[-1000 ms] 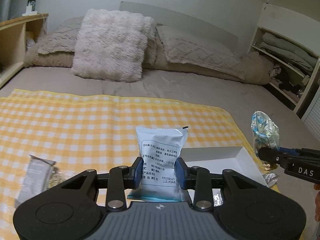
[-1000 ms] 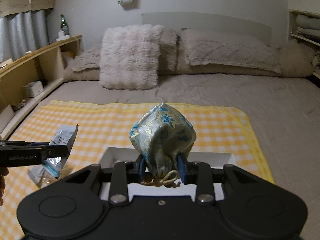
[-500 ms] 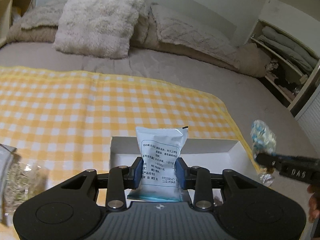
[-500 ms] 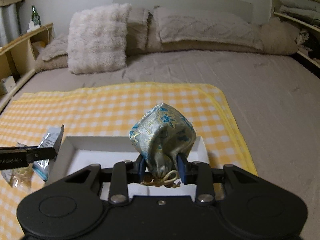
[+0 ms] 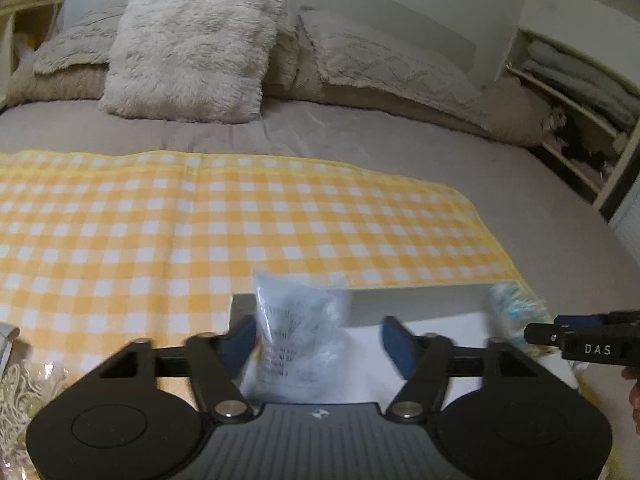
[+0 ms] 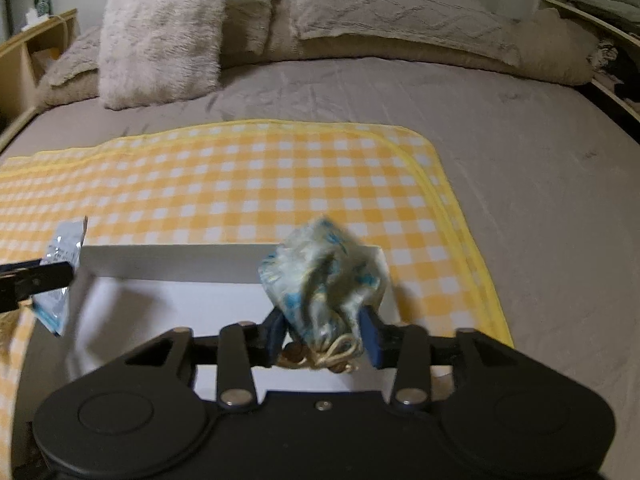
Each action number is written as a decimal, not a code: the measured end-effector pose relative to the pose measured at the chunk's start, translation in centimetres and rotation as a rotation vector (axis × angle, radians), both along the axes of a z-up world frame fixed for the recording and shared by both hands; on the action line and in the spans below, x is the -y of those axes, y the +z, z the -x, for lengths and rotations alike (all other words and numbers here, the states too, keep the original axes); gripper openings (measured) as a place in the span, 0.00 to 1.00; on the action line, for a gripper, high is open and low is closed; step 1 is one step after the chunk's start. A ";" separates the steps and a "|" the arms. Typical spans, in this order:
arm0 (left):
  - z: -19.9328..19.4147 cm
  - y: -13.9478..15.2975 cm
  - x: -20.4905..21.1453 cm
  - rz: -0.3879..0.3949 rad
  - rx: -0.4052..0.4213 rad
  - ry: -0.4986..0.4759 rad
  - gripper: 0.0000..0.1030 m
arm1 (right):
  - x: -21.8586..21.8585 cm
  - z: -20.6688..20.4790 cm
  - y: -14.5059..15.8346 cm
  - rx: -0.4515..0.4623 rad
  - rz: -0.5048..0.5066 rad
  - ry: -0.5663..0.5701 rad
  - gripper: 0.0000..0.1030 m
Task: Organize soft objects
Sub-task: 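Carry the sachet and floral pouch into the white box and release both, then withdraw both open tools from the box toward the grey pack and bead bag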
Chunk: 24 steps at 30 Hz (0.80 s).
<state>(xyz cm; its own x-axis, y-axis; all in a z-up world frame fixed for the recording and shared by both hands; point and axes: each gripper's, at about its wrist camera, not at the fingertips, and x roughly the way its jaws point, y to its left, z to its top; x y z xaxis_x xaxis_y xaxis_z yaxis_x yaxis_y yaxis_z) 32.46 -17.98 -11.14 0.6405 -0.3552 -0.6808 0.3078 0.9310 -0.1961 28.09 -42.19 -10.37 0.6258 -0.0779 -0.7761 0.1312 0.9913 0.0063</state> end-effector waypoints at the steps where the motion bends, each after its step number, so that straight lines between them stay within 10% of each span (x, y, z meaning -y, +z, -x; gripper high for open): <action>1: 0.1 0.0 0.1 -0.005 -0.001 -0.012 0.74 | 0.1 -0.2 -0.4 -0.017 0.009 0.001 0.55; 24: 3.8 2.3 1.6 -0.019 -0.021 -0.077 0.82 | 0.8 3.4 2.0 -0.013 -0.042 0.015 0.66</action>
